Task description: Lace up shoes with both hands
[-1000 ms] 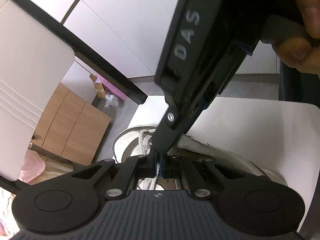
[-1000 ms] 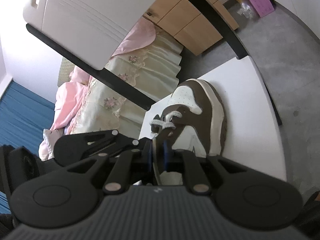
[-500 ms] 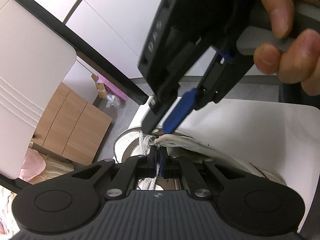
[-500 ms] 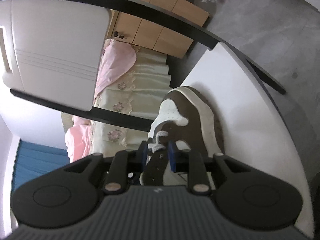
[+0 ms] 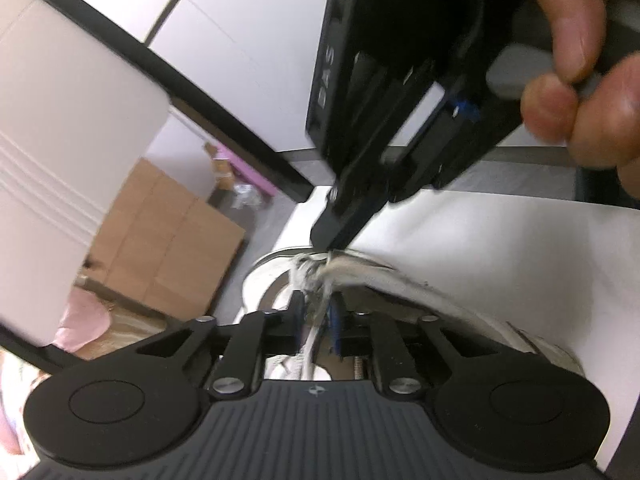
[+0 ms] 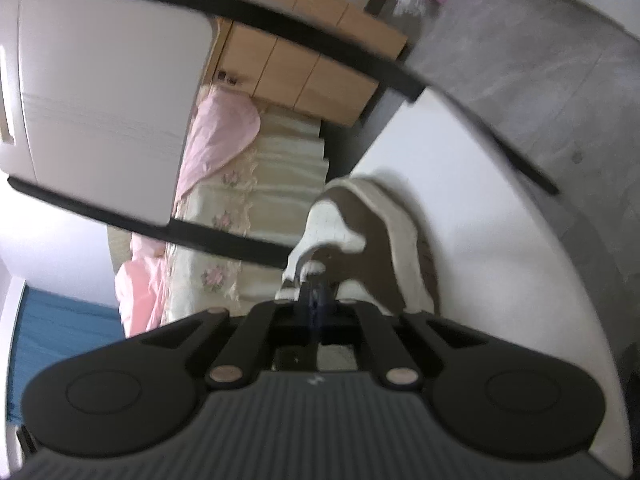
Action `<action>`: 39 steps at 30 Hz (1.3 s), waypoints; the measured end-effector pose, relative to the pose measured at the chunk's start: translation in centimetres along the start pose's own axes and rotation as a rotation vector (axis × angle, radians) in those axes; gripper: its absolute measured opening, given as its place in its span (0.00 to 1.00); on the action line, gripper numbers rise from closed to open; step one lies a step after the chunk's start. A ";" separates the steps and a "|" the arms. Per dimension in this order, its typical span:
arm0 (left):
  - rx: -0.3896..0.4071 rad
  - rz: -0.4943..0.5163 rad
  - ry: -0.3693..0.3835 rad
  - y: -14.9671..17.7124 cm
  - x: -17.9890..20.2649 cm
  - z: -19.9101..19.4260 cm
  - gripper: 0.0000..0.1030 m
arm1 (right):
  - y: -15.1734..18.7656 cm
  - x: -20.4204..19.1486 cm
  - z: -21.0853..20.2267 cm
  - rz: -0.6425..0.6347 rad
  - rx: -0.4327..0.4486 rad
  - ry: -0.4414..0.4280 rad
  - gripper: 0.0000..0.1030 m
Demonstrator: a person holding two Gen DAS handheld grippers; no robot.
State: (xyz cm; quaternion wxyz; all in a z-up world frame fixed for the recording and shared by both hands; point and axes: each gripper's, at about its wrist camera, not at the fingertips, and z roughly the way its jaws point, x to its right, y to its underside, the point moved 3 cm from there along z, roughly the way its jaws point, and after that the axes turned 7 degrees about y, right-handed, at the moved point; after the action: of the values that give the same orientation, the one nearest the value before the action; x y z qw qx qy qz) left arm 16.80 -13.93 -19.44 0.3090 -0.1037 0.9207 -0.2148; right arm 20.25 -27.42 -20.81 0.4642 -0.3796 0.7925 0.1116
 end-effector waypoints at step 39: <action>0.101 -0.836 0.000 5.5 -0.3 -4.0 0.17 | 7.4 -4.9 -2.1 -0.601 0.119 0.255 0.14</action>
State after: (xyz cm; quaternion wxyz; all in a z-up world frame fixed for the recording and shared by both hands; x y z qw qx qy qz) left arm 14.27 -7.59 -18.95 0.1999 -0.4529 0.7878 -0.3664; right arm 15.08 -20.98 -16.92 0.3949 -0.5795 0.7017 -0.1254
